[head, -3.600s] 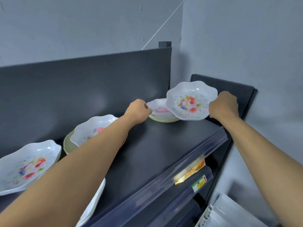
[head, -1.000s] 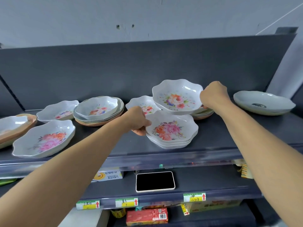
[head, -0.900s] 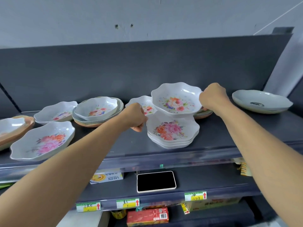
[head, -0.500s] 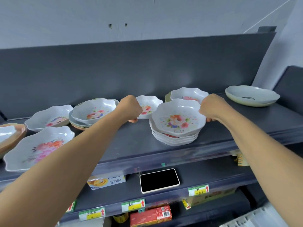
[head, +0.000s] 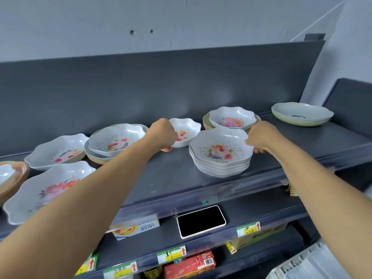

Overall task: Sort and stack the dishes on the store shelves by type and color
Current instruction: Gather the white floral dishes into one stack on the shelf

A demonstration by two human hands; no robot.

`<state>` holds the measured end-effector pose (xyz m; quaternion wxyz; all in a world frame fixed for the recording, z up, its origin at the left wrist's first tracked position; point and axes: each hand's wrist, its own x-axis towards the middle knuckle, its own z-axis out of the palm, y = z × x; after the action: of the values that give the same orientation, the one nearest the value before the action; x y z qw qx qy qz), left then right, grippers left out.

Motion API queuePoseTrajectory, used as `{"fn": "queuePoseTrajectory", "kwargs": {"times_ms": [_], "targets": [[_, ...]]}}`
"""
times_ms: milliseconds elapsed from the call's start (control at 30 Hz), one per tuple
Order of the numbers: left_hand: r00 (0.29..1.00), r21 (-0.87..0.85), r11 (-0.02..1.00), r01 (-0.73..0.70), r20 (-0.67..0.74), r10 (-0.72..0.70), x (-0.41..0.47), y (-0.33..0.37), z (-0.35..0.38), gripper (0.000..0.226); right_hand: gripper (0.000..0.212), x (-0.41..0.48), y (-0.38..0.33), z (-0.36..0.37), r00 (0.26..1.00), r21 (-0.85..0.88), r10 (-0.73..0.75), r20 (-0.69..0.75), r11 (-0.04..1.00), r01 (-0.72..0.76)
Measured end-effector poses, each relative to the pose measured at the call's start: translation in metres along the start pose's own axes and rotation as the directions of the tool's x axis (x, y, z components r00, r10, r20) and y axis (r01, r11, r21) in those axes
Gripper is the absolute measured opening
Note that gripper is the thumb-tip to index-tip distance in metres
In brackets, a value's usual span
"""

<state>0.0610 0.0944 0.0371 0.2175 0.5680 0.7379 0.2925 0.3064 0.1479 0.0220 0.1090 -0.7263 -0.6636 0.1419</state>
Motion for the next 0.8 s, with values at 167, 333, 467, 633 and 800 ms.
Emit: {"fn": "queuePoseTrajectory", "kwargs": {"times_ms": [167, 333, 467, 633, 800], "targets": [[0.999, 0.013, 1.0, 0.021, 0.024, -0.021, 0.006, -0.007, 0.001, 0.025, 0.025, 0.0, 0.006, 0.006, 0.991, 0.119, 0.03, -0.127, 0.993, -0.015], [0.996, 0.094, 0.992, 0.081, 0.016, -0.083, 0.015, -0.012, 0.007, 0.007, 0.021, 0.012, 0.006, 0.0, 0.948, 0.192, 0.044, -0.315, 0.981, 0.019], [0.988, 0.062, 0.986, 0.157, -0.009, -0.157, 0.023, -0.012, 0.016, 0.006, 0.04, 0.032, 0.004, -0.008, 0.953, 0.196, -0.026, -0.303, 0.977, 0.089], [0.956, 0.038, 0.957, 0.287, -0.07, -0.284, 0.034, -0.009, 0.024, 0.028, 0.042, 0.06, 0.0, -0.016, 0.966, 0.225, -0.074, -0.248, 0.965, 0.132], [0.936, 0.017, 0.941, 0.337, -0.109, -0.333, 0.044, -0.006, 0.037, 0.035, 0.044, 0.092, 0.006, -0.022, 0.977, 0.164, -0.104, -0.187, 0.977, 0.135]]}}
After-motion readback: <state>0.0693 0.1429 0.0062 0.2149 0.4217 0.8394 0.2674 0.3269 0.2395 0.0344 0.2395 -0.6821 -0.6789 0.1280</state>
